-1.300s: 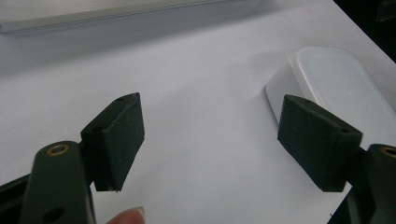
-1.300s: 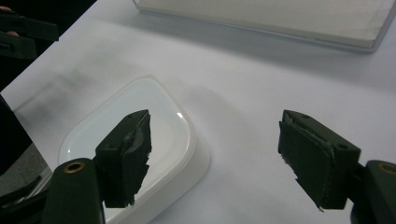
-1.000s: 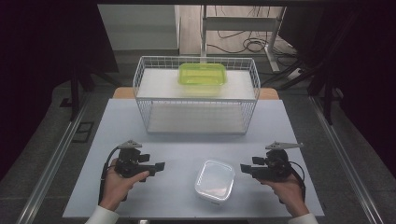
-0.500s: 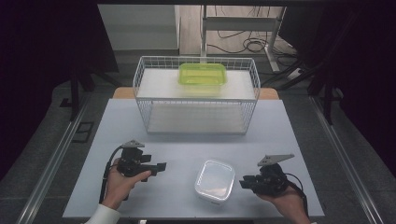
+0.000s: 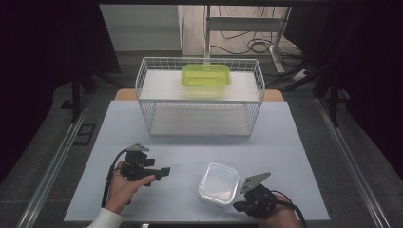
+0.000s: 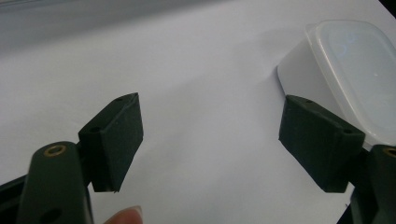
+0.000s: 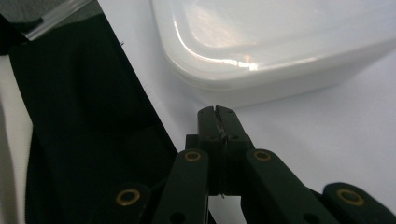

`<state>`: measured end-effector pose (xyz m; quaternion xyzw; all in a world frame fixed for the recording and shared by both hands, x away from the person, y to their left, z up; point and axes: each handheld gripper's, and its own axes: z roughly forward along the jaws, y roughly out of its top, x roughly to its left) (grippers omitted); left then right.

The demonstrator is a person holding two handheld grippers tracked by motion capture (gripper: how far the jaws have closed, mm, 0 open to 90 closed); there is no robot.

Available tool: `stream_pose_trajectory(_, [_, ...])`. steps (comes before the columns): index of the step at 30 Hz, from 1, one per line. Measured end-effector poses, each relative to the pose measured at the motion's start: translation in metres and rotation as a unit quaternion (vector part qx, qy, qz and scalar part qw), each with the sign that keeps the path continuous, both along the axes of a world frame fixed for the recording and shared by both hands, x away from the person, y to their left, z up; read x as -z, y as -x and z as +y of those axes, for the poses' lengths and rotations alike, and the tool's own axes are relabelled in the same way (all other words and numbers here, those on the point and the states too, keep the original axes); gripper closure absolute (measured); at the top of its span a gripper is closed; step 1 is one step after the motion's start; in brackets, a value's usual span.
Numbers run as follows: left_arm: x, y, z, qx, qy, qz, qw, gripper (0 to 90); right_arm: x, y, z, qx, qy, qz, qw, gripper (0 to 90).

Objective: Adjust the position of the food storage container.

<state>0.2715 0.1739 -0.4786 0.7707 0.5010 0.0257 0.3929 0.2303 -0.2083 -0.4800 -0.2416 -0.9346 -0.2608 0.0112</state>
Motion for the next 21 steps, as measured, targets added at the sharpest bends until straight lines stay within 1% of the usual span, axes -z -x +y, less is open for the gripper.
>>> stream_pose_trajectory(2, [0.000,0.000,-0.001,0.001,-0.001,0.000,1.0000,21.0,0.003,0.000,0.008,-0.010,0.013,-0.005,0.9999,88.8])
stream_pose_trajectory(3, [0.000,0.000,-0.001,0.001,-0.001,0.000,1.0000,20.9,0.003,0.000,0.008,-0.010,0.013,-0.005,0.9999,88.8])
stream_pose_trajectory(5, [0.001,0.000,-0.003,0.006,-0.006,0.001,1.0000,20.8,0.003,0.001,0.012,-0.016,0.017,-0.012,0.9996,88.9])
stream_pose_trajectory(7, [0.002,0.001,-0.004,0.009,-0.009,0.002,0.9999,20.7,0.003,0.002,0.016,-0.016,0.015,-0.011,0.9997,88.9])
stream_pose_trajectory(10, [0.001,0.002,-0.003,0.005,-0.007,0.000,1.0000,20.7,0.004,0.002,0.021,-0.016,0.013,-0.014,0.9997,88.8])
stream_pose_trajectory(13, [0.000,0.002,0.001,0.001,-0.003,0.000,1.0000,20.8,0.005,0.002,0.028,-0.015,0.011,-0.017,0.9997,88.9])
stream_pose_trajectory(15, [0.000,0.002,0.003,-0.003,0.001,0.002,1.0000,20.9,0.005,0.001,0.034,-0.010,0.011,-0.017,0.9997,88.9])
stream_pose_trajectory(17, [0.002,0.001,0.004,-0.005,0.004,0.004,1.0000,20.9,0.006,-0.001,0.040,-0.012,0.009,-0.024,0.9996,88.9])
stream_pose_trajectory(19, [0.003,0.001,0.006,-0.005,0.006,0.007,0.9999,21.0,0.006,-0.002,0.046,-0.008,0.008,-0.023,0.9997,88.9])
stream_pose_trajectory(20, [0.003,0.001,0.007,-0.008,0.008,0.009,0.9999,21.0,0.007,-0.003,0.049,-0.011,0.008,-0.027,0.9995,88.9])
stream_pose_trajectory(21, [0.003,0.001,0.008,-0.009,0.010,0.009,0.9999,21.0,0.007,-0.004,0.053,-0.011,0.008,-0.027,0.9995,88.9])
